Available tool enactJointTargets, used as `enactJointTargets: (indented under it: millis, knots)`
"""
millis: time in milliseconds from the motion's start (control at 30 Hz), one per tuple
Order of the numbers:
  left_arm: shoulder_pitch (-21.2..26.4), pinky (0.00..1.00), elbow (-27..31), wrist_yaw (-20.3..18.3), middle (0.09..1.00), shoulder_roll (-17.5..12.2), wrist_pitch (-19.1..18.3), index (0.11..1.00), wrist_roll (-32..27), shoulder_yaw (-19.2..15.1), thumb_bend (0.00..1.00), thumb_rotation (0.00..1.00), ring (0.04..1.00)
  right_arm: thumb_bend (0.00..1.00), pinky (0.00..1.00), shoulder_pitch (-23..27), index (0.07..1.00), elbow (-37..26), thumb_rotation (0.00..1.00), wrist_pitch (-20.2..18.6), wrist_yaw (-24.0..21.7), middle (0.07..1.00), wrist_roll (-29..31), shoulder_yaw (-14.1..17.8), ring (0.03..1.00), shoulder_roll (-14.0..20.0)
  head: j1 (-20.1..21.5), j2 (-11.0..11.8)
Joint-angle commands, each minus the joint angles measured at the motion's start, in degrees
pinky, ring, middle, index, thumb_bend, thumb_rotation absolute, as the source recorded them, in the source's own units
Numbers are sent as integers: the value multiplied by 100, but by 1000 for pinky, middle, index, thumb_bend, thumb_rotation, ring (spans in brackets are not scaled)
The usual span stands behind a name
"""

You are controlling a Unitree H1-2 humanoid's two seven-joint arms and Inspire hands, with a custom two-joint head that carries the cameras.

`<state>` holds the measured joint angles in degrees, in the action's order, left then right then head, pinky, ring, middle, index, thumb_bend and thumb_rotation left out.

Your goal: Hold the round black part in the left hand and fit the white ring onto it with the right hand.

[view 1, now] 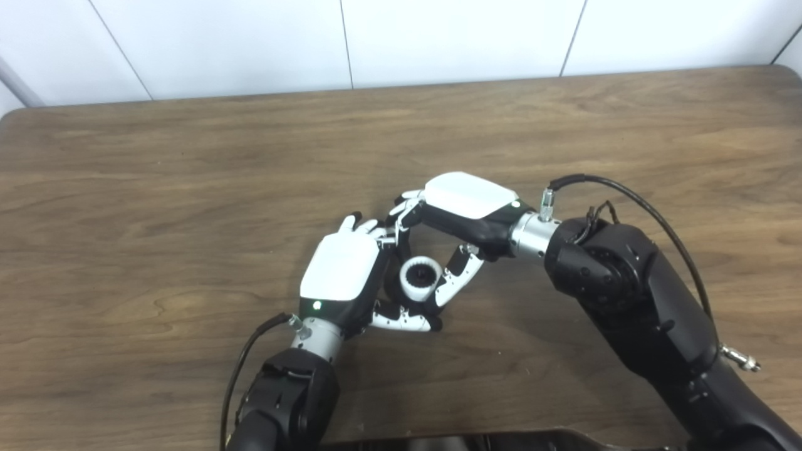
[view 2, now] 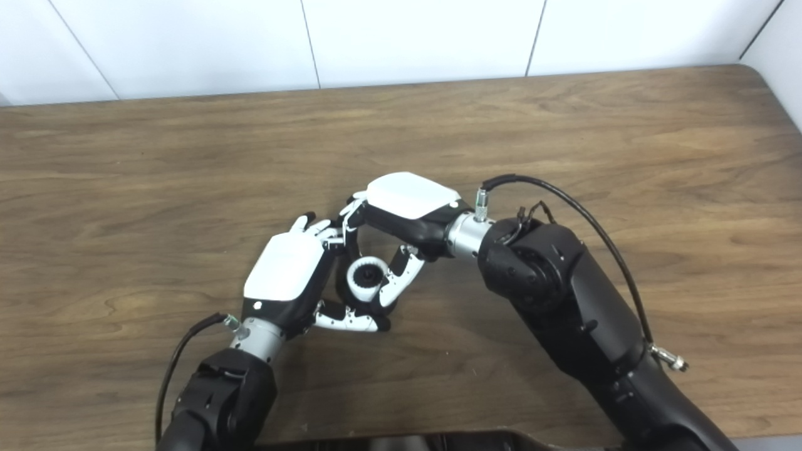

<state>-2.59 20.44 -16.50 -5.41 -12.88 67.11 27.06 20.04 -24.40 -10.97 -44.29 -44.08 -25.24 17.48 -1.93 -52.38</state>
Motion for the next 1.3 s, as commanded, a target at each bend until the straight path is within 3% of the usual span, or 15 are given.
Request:
enactJointTargets:
  millis: [0,600,1267]
  knots:
    - [-41,988,-129,-155,803,0,12,484,-5,50,523,55,893,931,865,162,639,-206,246,80,58,835,10,38,921,25,-8,-9]
    - [-31,984,-104,-233,805,-14,-3,484,20,51,521,56,895,973,861,176,649,-252,295,63,48,838,-16,65,921,53,9,-13]
    - [-48,992,-157,-164,804,-36,19,485,-11,47,521,58,898,922,869,440,671,-521,309,-344,-35,847,323,520,928,183,18,-4]
